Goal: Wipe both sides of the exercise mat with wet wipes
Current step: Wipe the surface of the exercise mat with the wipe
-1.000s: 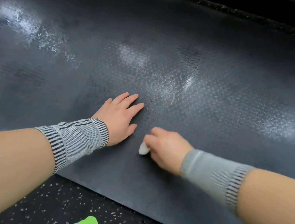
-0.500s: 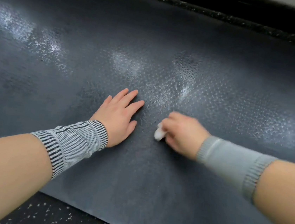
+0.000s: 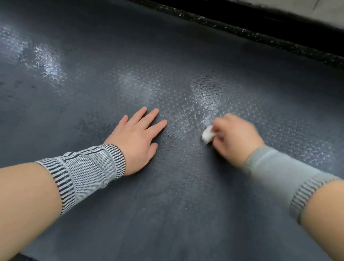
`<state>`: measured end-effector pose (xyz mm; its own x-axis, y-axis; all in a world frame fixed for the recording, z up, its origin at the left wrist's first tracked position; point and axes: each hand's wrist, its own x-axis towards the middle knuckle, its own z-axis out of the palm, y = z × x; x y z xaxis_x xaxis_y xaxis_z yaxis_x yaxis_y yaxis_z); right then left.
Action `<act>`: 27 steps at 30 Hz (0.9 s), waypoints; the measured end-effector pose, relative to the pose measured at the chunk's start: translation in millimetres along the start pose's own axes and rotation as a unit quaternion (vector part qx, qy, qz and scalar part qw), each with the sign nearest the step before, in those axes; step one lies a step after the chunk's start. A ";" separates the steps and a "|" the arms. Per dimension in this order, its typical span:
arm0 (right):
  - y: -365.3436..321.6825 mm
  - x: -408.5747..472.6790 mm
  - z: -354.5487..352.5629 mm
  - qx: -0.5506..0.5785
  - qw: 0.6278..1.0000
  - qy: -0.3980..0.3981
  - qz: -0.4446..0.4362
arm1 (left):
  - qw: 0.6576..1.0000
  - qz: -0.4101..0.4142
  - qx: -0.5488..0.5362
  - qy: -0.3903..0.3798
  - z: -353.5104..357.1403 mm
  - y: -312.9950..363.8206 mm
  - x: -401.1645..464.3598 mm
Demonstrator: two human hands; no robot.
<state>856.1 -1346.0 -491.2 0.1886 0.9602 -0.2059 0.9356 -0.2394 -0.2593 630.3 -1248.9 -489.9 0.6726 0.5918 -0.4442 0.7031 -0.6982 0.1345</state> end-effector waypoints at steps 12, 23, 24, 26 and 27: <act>5.4 21.4 -7.6 -0.009 0.997 -0.035 -0.074 | 0.999 -0.016 -0.014 0.041 -26.8 -0.2 44.0; -15.5 36.6 -9.3 0.007 0.996 -0.024 -0.089 | 0.998 -0.050 0.032 -0.016 -47.1 4.5 95.2; 4.5 47.9 -14.7 -0.010 0.999 -0.003 -0.046 | 0.998 -0.050 0.038 -0.023 -48.0 4.9 96.1; 35.8 73.6 -26.7 -0.021 0.994 0.050 0.094 | 0.997 -0.050 0.045 -0.038 -50.4 5.9 98.0; 40.9 85.6 -30.9 -0.003 0.983 0.080 0.164 | 0.996 -0.050 0.051 -0.045 -51.8 6.5 99.4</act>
<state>919.8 -1269.1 -490.3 0.5251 0.8417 -0.1255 0.8181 -0.5399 -0.1978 713.6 -1173.8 -487.3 0.5738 0.6259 -0.5283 0.7357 -0.6773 -0.0034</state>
